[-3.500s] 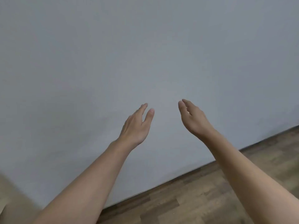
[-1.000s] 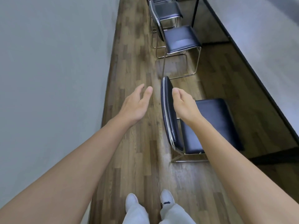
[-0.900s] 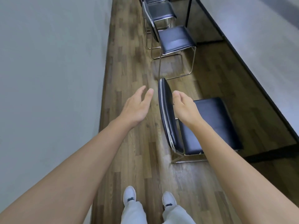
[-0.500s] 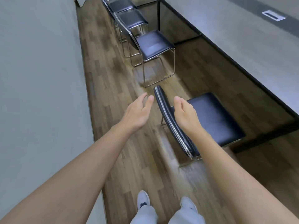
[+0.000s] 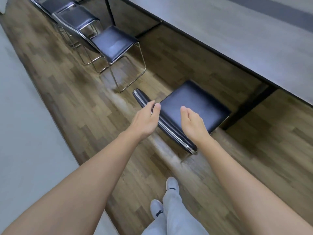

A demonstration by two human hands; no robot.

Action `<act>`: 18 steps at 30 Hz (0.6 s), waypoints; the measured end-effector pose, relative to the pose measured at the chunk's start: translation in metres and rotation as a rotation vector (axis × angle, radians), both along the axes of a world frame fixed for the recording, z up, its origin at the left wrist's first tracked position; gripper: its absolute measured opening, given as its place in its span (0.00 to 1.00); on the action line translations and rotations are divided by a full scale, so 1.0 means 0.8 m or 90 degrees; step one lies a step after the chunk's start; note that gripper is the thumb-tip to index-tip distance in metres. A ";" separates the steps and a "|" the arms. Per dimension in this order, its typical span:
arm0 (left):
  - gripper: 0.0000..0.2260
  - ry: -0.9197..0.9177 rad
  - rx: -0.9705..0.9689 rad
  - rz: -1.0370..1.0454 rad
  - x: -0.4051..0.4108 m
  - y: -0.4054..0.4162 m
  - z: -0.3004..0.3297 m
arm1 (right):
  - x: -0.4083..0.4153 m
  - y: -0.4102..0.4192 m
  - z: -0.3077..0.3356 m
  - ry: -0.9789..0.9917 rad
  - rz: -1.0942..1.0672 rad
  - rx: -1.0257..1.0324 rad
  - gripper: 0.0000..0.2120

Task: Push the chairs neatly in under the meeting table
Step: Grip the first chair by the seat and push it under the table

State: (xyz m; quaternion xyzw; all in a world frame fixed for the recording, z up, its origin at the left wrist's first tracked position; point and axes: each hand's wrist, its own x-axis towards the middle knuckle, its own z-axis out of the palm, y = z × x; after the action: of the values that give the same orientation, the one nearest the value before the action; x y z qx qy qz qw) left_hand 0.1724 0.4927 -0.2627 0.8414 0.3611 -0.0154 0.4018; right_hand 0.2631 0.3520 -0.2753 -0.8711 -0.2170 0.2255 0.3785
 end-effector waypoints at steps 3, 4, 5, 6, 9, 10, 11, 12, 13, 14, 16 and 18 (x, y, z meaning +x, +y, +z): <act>0.27 0.012 -0.015 -0.003 0.026 0.004 -0.009 | 0.021 0.005 -0.011 0.011 -0.012 -0.021 0.19; 0.27 0.016 -0.019 -0.002 0.031 0.007 -0.010 | 0.027 0.007 -0.014 0.016 -0.018 -0.025 0.19; 0.27 0.018 -0.017 -0.002 0.037 0.011 -0.011 | 0.034 0.010 -0.017 0.022 -0.025 -0.024 0.19; 0.27 0.020 -0.012 -0.002 0.042 0.016 -0.011 | 0.040 0.012 -0.018 0.029 -0.030 -0.024 0.19; 0.27 0.027 -0.010 -0.004 0.060 0.037 -0.011 | 0.053 0.020 -0.023 0.052 -0.046 -0.029 0.21; 0.27 0.029 -0.009 -0.006 0.065 0.042 -0.011 | 0.055 0.022 -0.025 0.063 -0.052 -0.037 0.22; 0.27 0.033 -0.007 -0.007 0.069 0.045 -0.012 | 0.056 0.023 -0.027 0.075 -0.056 -0.044 0.22; 0.28 0.036 -0.006 -0.013 0.075 0.049 -0.013 | 0.059 0.026 -0.030 0.087 -0.064 -0.050 0.22; 0.29 0.039 -0.008 -0.018 0.081 0.051 -0.014 | 0.059 0.029 -0.034 0.098 -0.070 -0.059 0.22; 0.29 0.041 -0.014 -0.021 0.087 0.054 -0.017 | 0.060 0.033 -0.038 0.109 -0.077 -0.070 0.22; 0.30 0.041 -0.027 -0.029 0.101 0.059 -0.025 | 0.058 0.047 -0.048 0.126 -0.085 -0.079 0.22; 0.29 0.044 -0.036 -0.043 0.112 0.064 -0.037 | 0.053 0.063 -0.058 0.139 -0.088 -0.091 0.23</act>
State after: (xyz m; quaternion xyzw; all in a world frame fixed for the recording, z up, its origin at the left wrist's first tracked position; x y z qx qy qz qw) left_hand 0.2624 0.5438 -0.2920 0.8403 0.3454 -0.0684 0.4123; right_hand 0.3051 0.4021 -0.3220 -0.8789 -0.0972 0.3074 0.3516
